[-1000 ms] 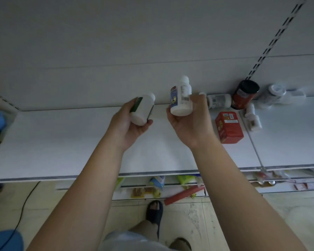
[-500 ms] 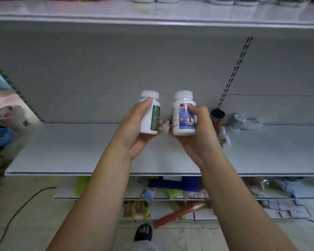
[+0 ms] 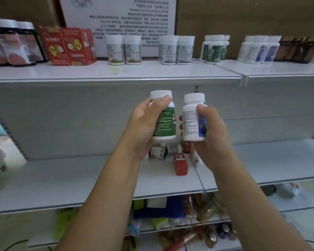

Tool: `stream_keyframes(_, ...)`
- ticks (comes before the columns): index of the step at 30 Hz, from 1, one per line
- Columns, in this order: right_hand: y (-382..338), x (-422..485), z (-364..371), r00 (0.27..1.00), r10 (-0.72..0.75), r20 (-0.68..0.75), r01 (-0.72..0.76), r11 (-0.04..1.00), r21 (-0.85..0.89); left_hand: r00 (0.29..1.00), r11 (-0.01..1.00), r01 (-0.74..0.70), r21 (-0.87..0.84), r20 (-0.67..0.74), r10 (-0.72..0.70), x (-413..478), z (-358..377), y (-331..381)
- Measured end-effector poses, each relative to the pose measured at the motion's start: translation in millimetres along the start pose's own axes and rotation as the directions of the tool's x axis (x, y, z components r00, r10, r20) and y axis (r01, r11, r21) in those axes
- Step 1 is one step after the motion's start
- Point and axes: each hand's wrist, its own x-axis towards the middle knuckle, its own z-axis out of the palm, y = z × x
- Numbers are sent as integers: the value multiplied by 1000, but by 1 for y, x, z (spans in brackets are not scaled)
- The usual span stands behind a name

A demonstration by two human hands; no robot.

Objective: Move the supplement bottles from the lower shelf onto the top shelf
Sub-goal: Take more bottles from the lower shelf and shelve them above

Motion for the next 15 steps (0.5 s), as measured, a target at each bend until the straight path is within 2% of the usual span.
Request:
stream_keyframes(3,-31,-11,-26,997,-77,-23,76,997,-11,998,998,-36,49,63,32,12,39,4)
stream_keyframes(8,-84,-20,-74,966,-227,-121,209,967,-147,984,997,-43,66,173,31,39,108,9)
stream_keyframes(12,-123,-13,-109,931,-297,-213,249,942,-225,973,995,-26,97,232,3,66,166,6)
stream_keyframes(15,-150,3,-136,912,-343,-224,261,908,-327,968,984,-65,165,250,22,99,199,6)
